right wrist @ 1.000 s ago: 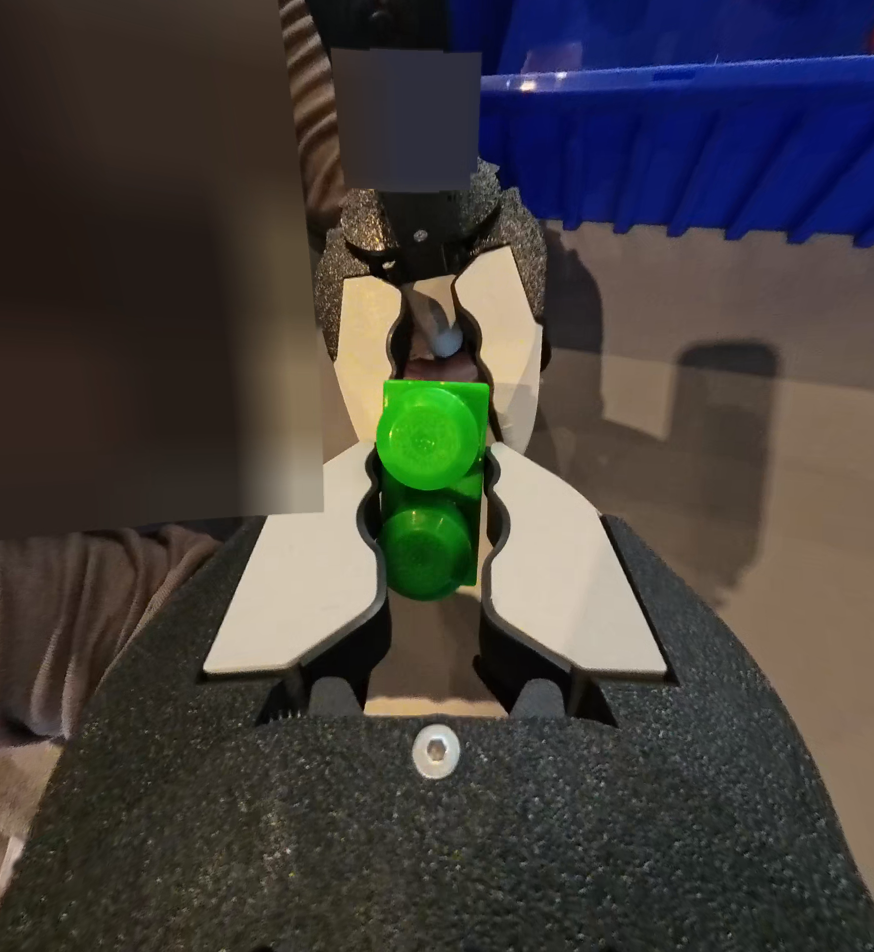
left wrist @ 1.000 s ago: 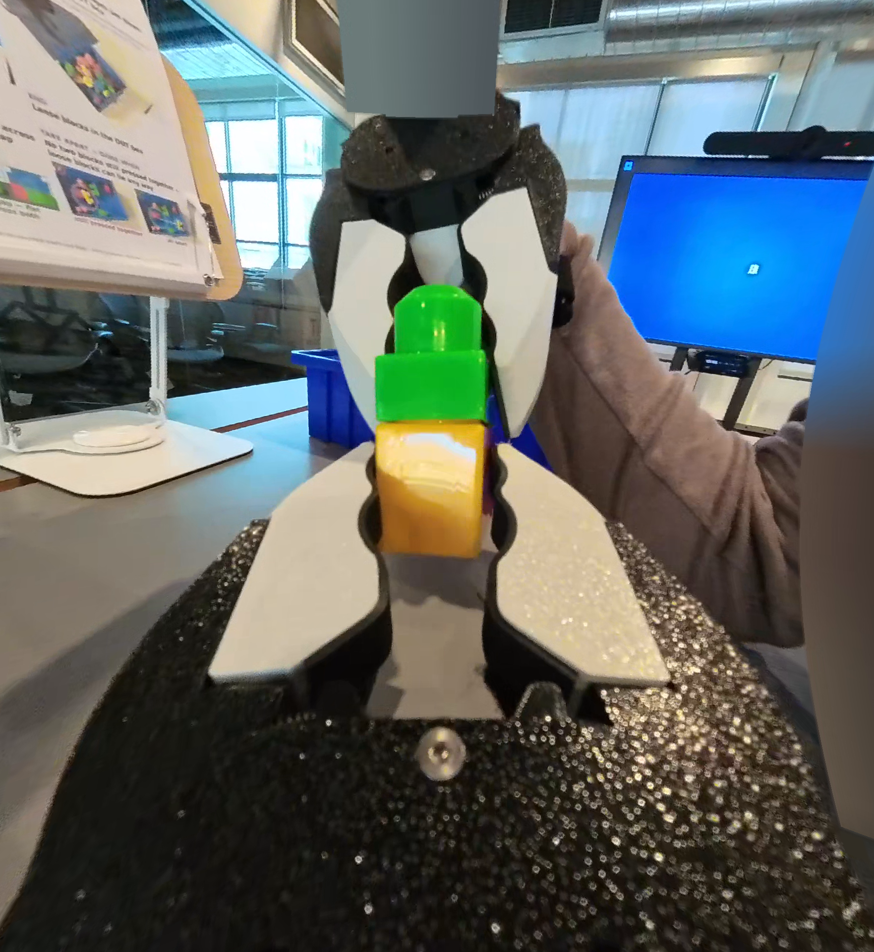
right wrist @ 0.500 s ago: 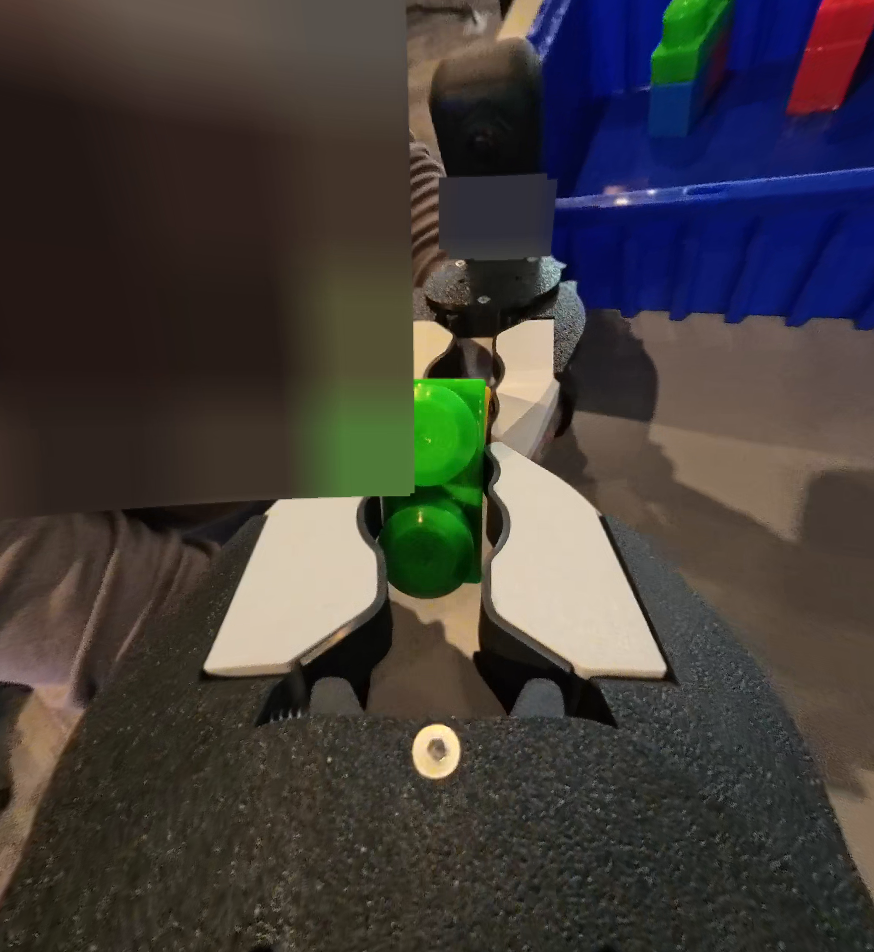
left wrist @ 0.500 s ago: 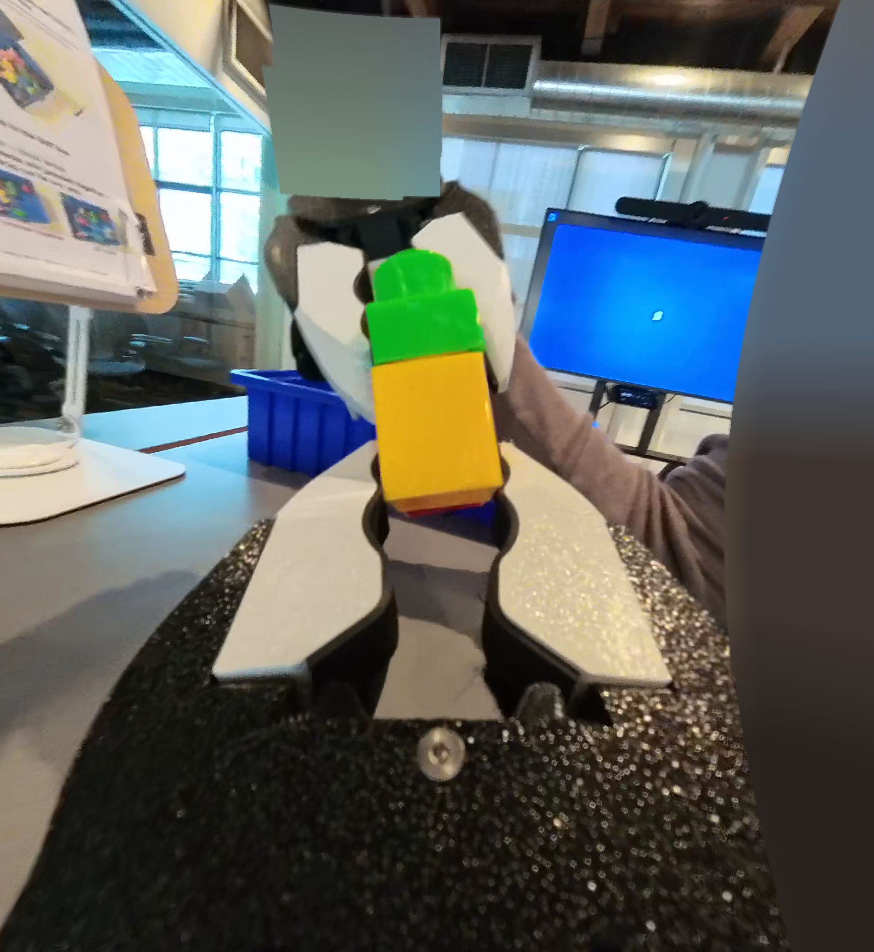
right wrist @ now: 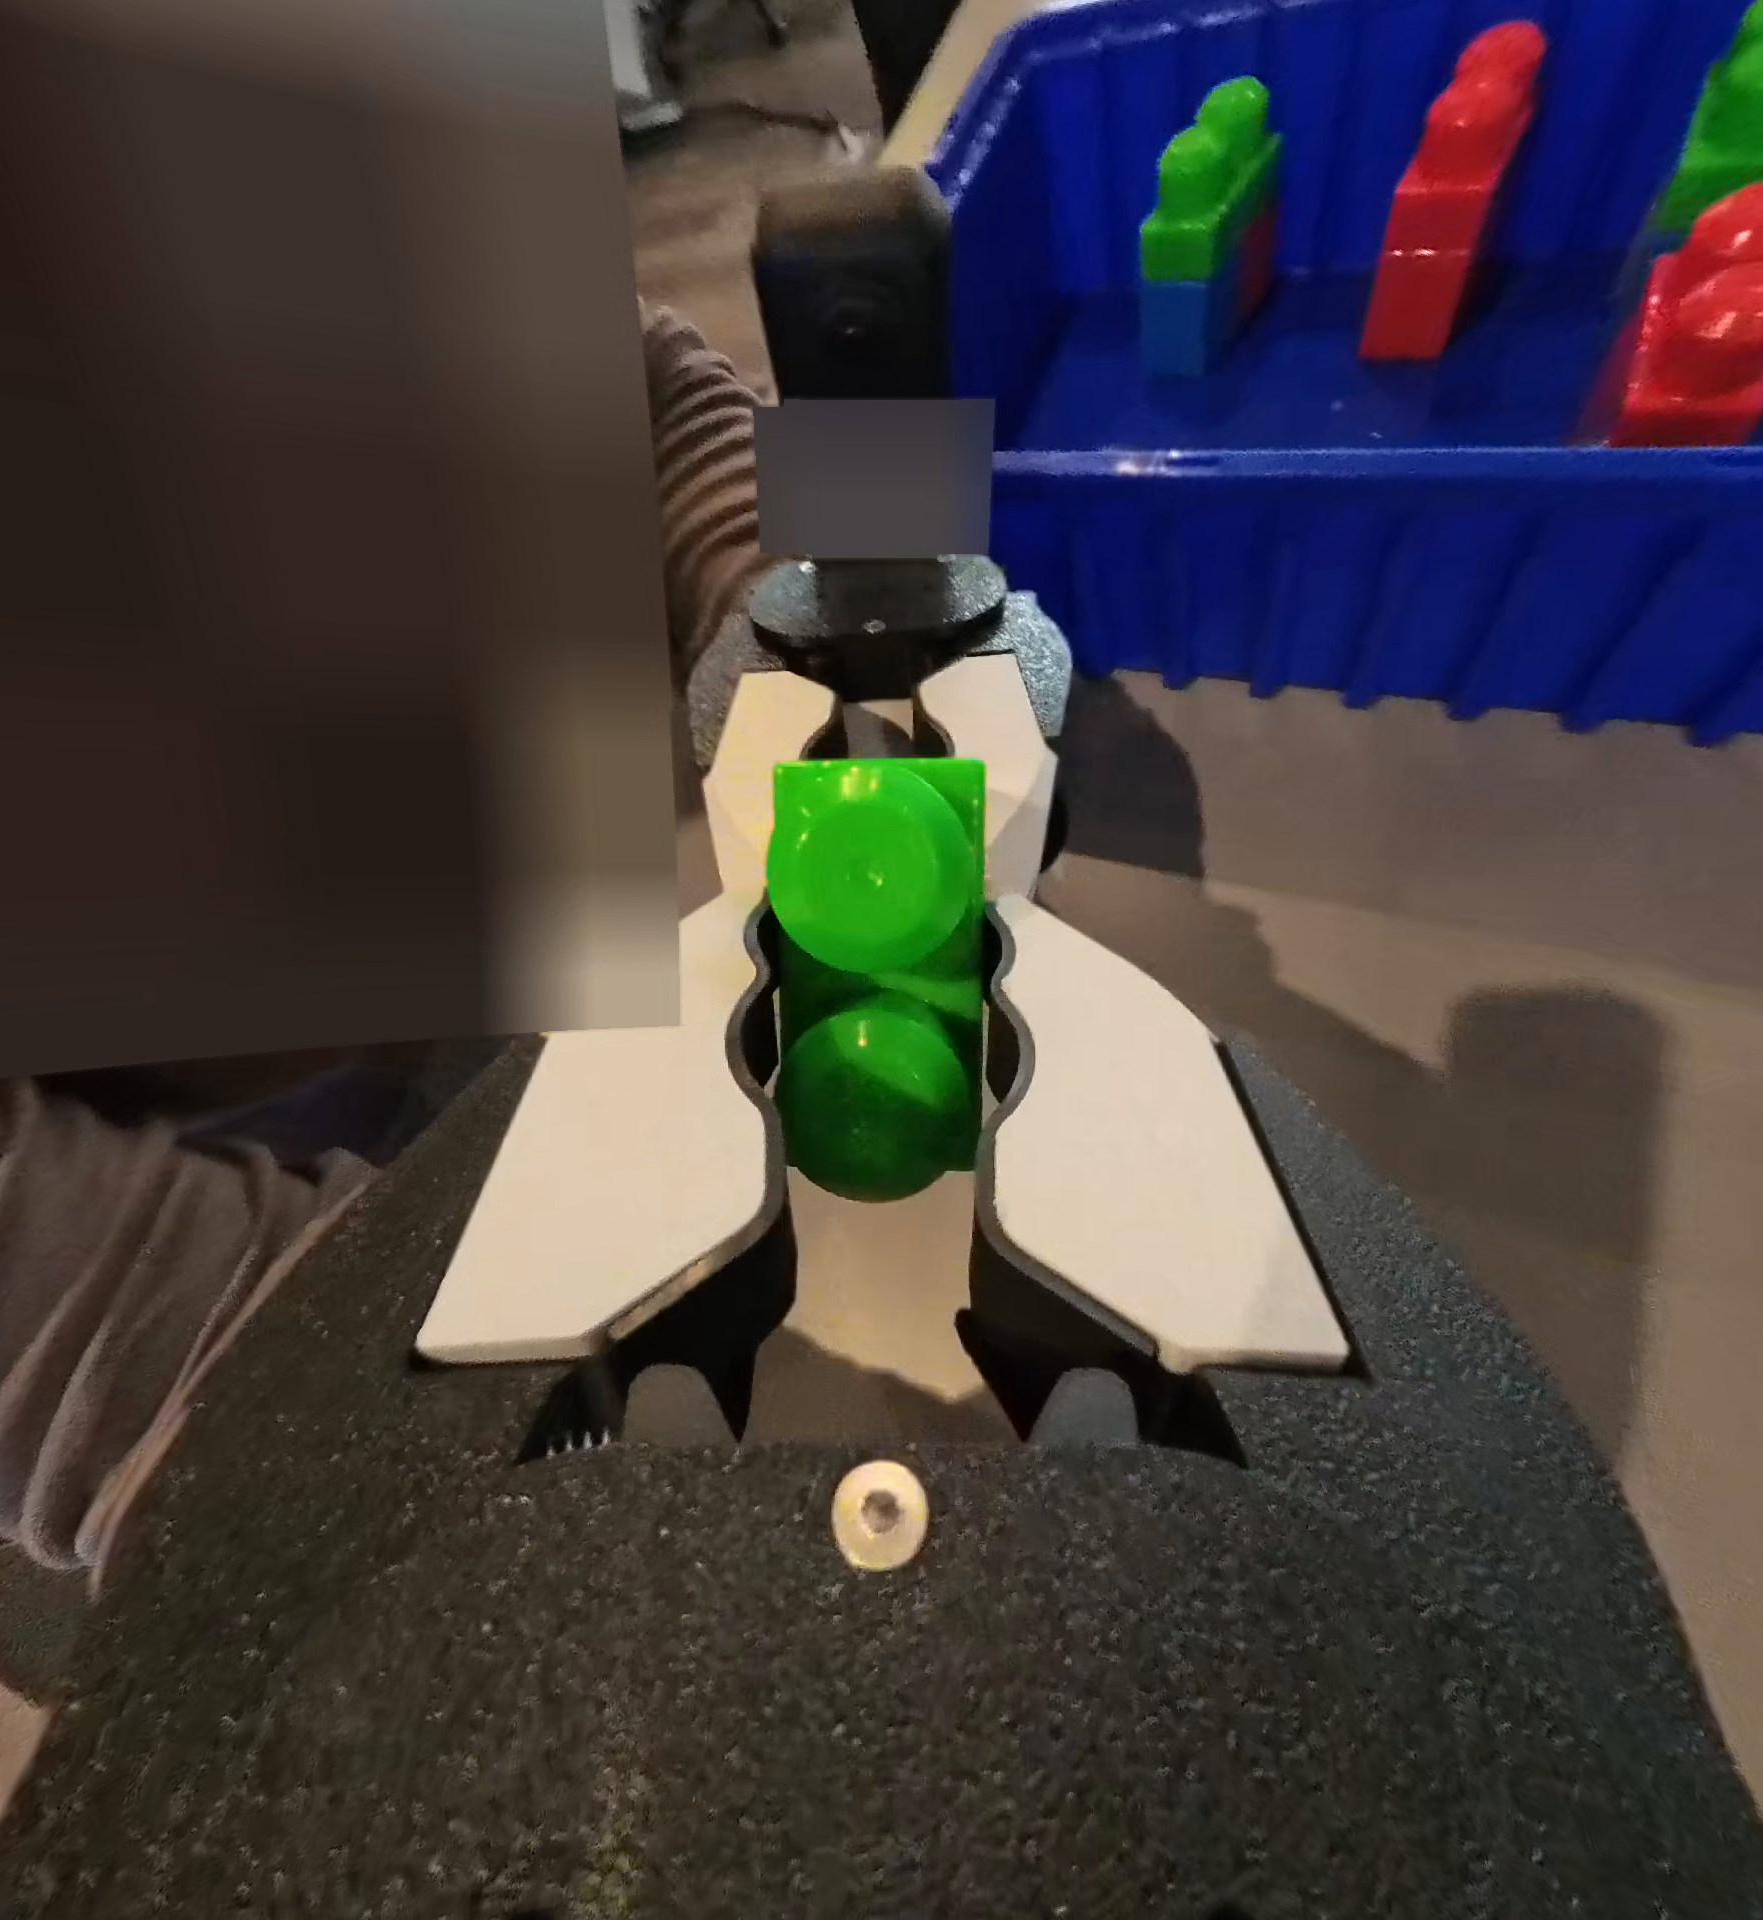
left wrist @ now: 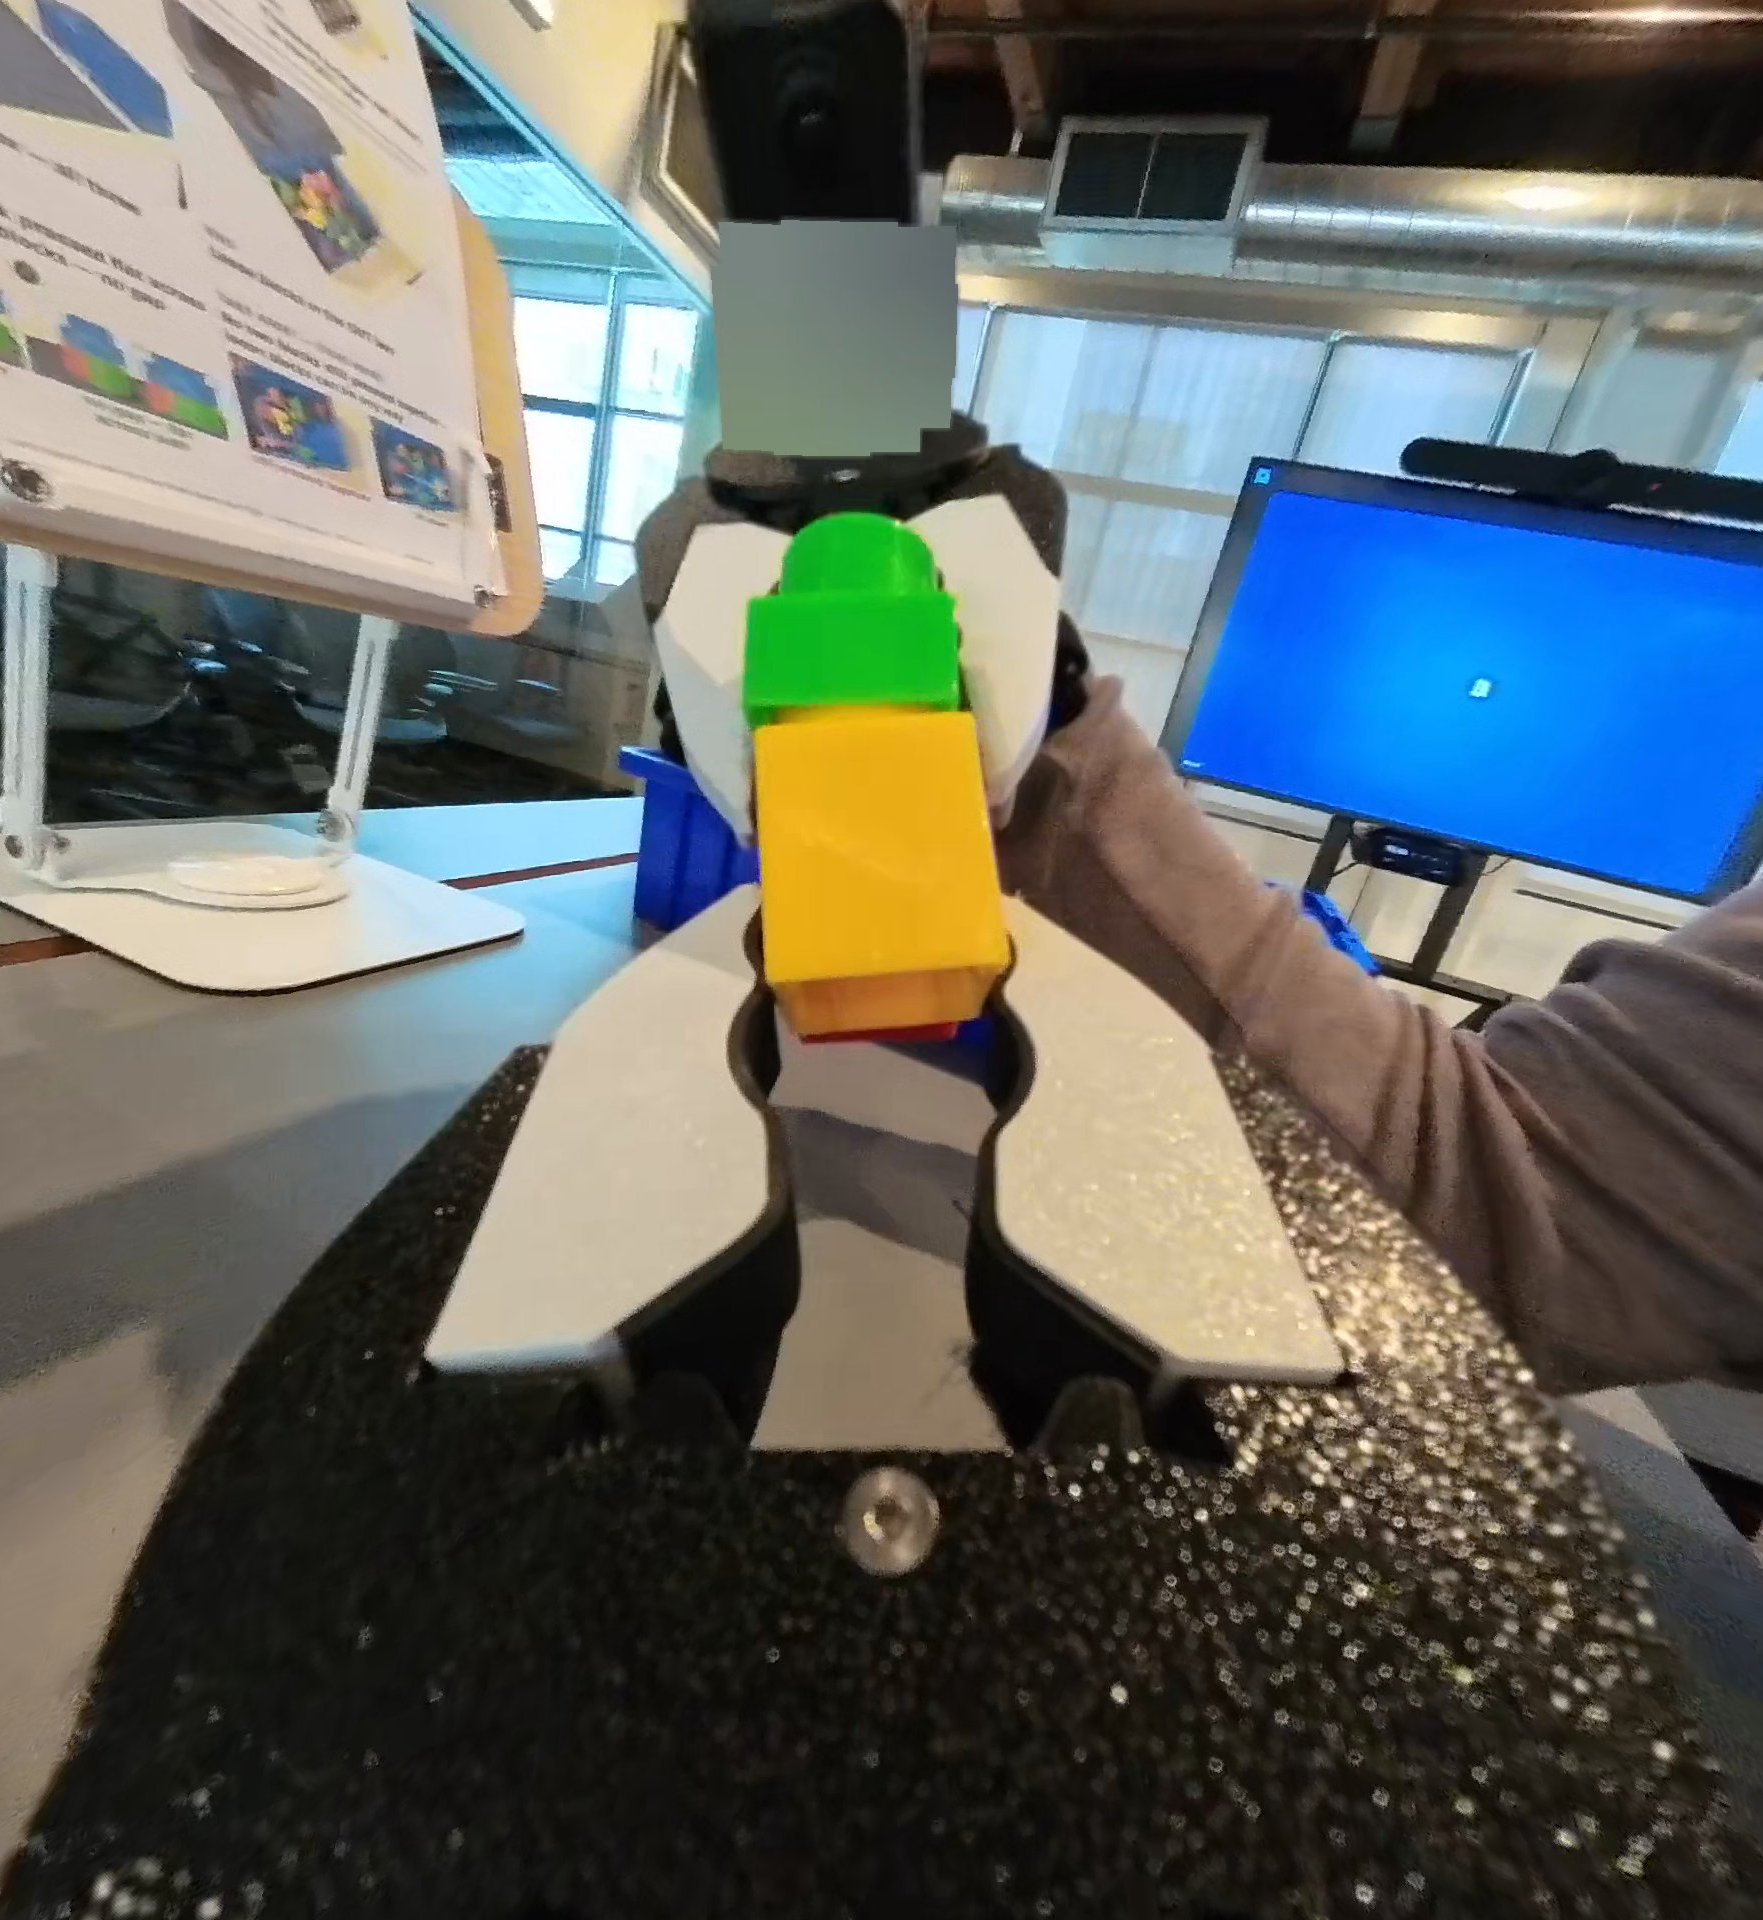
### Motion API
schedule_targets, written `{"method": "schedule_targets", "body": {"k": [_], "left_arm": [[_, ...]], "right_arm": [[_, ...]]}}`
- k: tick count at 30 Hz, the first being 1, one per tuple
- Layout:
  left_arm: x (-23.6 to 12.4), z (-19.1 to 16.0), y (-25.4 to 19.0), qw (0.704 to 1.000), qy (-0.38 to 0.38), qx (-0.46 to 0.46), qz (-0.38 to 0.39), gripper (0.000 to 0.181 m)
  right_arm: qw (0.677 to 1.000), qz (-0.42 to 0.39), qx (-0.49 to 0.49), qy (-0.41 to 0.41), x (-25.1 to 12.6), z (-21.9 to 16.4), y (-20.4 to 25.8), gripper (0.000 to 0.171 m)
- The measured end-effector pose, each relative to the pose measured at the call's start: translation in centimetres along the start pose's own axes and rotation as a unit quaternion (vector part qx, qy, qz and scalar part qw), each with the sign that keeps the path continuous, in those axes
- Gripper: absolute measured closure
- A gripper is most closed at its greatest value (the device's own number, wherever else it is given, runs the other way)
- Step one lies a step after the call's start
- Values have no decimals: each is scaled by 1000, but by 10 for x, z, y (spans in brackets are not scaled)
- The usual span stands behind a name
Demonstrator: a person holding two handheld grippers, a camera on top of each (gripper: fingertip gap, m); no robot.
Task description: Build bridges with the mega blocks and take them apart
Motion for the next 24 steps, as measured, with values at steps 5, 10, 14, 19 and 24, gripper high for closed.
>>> {"method": "schedule_targets", "body": {"k": [5, 10, 14, 19, 24], "left_arm": [[0, -4, 13, 999, 16, 5, 44, 145], [-3, 2, 9, 998, -4, 35, 48, 145], [-4, 2, 8, 997, -13, 57, 54, 145], [-4, 3, 11, 997, -14, 53, 57, 145], [-4, 2, 10, 997, -16, 58, 54, 145]], "right_arm": [[985, -157, -45, 59, -16, 0, -14, 135], [965, -251, 24, 70, -49, -26, -23, 134], [963, -229, 119, 76, -51, -72, -52, 135], [972, -139, 184, 51, -29, -92, -65, 135], [952, -4, 307, -5, -10, -89, -52, 135]]}}
Point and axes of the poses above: each gripper's, where its closed fingertips meet, x out along the fingers, z out of its top, y = z × x across the jaws, the point moved 1 cm from there along -x, back along the fingers, and after that the axes turned 9 degrees about z, right-handed, at the moved point
